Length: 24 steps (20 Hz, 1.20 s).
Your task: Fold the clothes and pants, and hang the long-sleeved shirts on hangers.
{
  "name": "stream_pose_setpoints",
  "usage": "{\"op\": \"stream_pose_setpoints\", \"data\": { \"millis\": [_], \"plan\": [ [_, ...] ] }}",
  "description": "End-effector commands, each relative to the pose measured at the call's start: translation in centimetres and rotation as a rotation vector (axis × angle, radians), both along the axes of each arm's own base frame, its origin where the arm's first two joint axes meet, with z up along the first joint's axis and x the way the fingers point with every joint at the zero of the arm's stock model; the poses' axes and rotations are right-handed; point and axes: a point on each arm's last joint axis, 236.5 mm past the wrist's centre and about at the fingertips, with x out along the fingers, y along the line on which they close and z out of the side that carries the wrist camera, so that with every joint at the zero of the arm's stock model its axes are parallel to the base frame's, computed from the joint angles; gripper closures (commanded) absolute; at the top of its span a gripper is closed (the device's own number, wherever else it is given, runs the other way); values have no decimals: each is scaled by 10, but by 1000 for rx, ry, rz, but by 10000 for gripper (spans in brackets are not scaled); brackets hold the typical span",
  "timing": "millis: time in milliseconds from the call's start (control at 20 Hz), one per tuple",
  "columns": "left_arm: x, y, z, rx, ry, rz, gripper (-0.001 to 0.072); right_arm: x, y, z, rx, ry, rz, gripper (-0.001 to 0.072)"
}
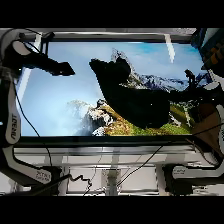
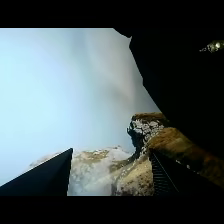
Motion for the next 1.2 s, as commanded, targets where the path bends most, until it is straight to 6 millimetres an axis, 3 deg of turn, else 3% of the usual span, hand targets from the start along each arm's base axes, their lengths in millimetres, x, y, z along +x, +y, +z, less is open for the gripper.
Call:
{"op": "stream_pose_setpoints", "data": {
  "millis": [0,200,250,300,500,550,700,800,850,900,950,1050,1150],
  "plan": [
    [29,-32,-45,-172,73,81,163,-2,2,15,-8,-25,11,639],
    [44,-72,-89,-269,133,126,167,-1,2,15,-10,-27,10,638],
    [48,-79,-97,-277,143,155,199,-1,2,15,-11,-27,9,639],
    [51,-86,-101,-278,135,165,233,-1,2,15,-11,-28,9,639],
    [56,-129,-102,-252,60,154,234,0,1,15,-14,-33,5,639],
    [58,-138,-102,-251,46,166,224,0,0,15,-15,-32,5,638],
    [61,-166,-106,-266,15,182,102,0,0,14,-18,-31,7,638],
    [61,-183,-107,-268,-13,176,105,-1,0,14,-19,-30,8,639],
    [64,-189,-106,-271,-39,183,179,-2,-1,14,-23,-27,11,639],
    [68,-192,-103,-275,-64,194,456,-3,0,13,-24,-23,15,639],
    [73,-191,-100,-280,-84,206,671,-4,0,14,-23,-21,18,639],
    [79,-185,-91,-287,-105,221,684,-2,-1,25,-38,-48,19,639],
    [84,-167,-62,-294,-140,231,686,5,-5,53,-78,-126,22,639]
  ]
}}
